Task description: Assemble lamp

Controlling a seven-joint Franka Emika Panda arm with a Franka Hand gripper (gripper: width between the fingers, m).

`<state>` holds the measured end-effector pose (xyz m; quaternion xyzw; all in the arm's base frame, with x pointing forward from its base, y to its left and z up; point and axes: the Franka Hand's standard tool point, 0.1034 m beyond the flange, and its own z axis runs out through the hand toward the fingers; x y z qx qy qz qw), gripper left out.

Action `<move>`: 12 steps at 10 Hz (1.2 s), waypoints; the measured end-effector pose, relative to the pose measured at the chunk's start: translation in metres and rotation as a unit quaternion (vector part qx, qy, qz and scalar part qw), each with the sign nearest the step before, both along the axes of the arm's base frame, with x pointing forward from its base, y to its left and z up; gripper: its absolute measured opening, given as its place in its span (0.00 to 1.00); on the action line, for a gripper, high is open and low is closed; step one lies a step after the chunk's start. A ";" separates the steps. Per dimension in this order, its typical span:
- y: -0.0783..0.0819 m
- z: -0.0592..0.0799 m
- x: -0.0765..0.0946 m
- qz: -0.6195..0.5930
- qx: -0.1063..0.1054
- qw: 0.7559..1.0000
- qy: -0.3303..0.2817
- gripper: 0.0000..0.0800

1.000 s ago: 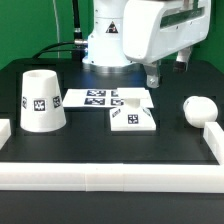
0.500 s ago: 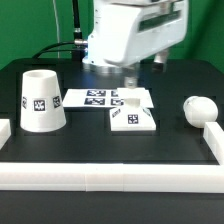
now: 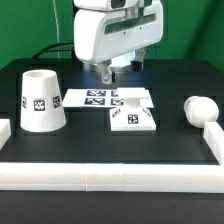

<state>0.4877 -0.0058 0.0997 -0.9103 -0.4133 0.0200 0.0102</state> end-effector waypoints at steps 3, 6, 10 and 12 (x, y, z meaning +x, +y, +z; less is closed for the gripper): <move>0.001 -0.001 -0.001 -0.049 -0.002 0.999 0.001 0.87; 0.004 -0.005 -0.012 -0.256 -0.008 0.967 0.013 0.87; 0.008 -0.006 -0.013 -0.374 -0.004 0.927 0.019 0.87; 0.012 -0.011 -0.015 -0.422 -0.005 0.906 0.018 0.87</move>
Offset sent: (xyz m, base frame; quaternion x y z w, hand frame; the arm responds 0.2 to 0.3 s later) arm -0.0127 -0.0072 -0.0029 -0.0200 -0.0114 0.2843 0.9584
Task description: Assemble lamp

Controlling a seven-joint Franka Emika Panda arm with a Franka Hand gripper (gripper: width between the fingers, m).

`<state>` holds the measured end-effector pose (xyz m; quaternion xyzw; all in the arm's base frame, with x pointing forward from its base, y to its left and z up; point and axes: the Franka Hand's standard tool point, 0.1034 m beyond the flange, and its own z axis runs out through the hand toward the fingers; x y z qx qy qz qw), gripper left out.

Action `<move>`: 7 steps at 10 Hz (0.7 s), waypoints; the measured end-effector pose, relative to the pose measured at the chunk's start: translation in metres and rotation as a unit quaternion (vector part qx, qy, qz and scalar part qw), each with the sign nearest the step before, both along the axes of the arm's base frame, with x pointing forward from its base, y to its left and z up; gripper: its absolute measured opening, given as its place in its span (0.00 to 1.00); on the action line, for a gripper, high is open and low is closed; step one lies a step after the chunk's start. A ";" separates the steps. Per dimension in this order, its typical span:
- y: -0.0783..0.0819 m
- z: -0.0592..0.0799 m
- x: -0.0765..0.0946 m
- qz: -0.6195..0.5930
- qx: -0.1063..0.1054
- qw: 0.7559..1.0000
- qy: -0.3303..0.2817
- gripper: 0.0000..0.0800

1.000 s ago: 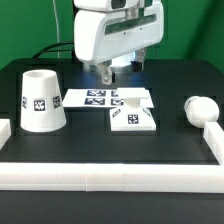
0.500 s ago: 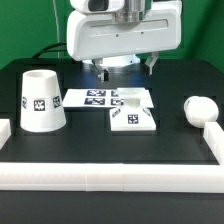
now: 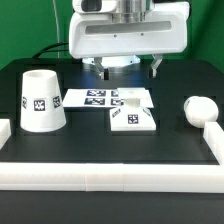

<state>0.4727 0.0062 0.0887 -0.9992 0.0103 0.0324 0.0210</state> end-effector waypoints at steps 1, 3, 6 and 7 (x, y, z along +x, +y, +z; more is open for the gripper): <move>0.004 -0.006 -0.006 0.006 0.000 1.000 0.000 0.87; 0.007 -0.010 -0.011 0.009 0.000 1.000 0.004 0.87; 0.005 -0.020 -0.012 0.014 0.000 1.000 0.003 0.87; 0.006 -0.024 -0.013 0.016 0.001 1.000 0.003 0.87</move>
Offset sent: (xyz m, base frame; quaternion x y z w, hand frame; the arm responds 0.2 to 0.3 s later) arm -0.0026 -0.0025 -0.0076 -0.0125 -0.0027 0.0270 0.9996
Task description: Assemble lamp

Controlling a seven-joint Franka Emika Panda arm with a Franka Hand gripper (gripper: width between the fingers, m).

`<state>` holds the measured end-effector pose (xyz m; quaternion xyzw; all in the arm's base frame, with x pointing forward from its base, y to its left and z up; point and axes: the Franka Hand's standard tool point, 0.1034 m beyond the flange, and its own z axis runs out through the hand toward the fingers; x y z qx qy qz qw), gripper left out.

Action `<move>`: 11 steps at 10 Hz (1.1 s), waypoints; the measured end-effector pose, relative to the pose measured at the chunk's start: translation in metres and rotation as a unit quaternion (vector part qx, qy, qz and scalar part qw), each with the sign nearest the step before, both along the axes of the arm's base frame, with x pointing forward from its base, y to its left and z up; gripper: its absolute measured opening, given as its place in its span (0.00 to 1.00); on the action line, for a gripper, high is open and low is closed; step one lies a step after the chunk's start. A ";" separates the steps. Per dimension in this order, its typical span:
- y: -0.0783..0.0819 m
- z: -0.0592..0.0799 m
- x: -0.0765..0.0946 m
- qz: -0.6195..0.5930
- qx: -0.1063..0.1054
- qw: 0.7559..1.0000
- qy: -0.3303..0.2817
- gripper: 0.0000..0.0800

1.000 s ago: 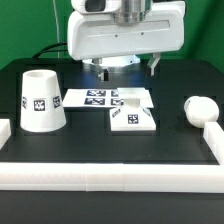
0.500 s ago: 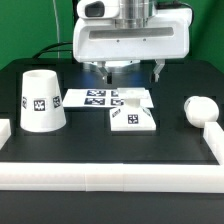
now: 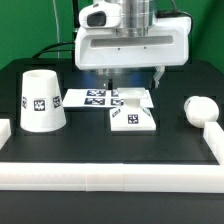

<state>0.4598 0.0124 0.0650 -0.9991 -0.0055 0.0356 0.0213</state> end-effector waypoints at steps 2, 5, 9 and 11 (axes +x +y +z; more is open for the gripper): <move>0.002 -0.003 -0.001 0.002 0.000 1.000 0.003 0.87; 0.000 -0.013 -0.004 0.006 0.001 1.000 0.007 0.87; 0.001 -0.015 -0.006 0.010 0.002 1.000 0.009 0.70; 0.001 -0.015 -0.006 0.010 0.002 1.000 0.009 0.67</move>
Offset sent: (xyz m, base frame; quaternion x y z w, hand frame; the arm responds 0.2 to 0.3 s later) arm 0.0050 -0.0052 -0.0120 -0.0127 0.0131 -0.0006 0.9998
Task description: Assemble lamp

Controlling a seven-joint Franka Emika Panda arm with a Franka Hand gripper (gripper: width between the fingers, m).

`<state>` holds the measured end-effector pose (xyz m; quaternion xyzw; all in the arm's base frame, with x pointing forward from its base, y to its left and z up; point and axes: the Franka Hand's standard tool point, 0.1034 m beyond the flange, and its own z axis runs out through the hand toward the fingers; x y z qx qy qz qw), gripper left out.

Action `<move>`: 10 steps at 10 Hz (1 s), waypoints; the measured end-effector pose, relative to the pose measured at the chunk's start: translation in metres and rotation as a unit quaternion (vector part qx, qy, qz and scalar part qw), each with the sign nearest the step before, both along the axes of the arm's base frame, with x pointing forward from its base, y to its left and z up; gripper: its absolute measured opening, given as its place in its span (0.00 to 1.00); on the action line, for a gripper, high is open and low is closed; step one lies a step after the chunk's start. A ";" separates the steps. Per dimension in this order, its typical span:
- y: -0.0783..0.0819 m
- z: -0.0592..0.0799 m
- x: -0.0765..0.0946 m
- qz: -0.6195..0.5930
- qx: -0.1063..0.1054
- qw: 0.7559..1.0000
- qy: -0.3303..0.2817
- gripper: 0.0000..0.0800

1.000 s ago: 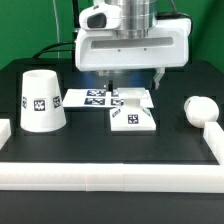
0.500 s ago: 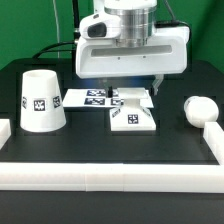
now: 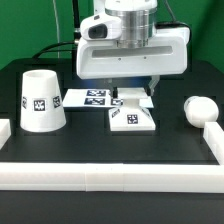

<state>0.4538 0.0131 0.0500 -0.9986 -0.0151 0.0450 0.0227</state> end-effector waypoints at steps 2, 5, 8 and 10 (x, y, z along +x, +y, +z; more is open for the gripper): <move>0.000 0.000 0.000 0.000 0.000 1.000 0.000 0.67; 0.000 0.000 0.000 0.000 0.000 1.000 0.000 0.67; 0.001 0.000 0.007 0.000 0.001 1.000 -0.001 0.67; 0.002 0.000 0.038 -0.007 0.005 1.000 -0.012 0.67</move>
Offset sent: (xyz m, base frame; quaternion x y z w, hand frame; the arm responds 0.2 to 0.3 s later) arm 0.0000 0.0000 0.0000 0.0000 0.0000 0.0000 1.0000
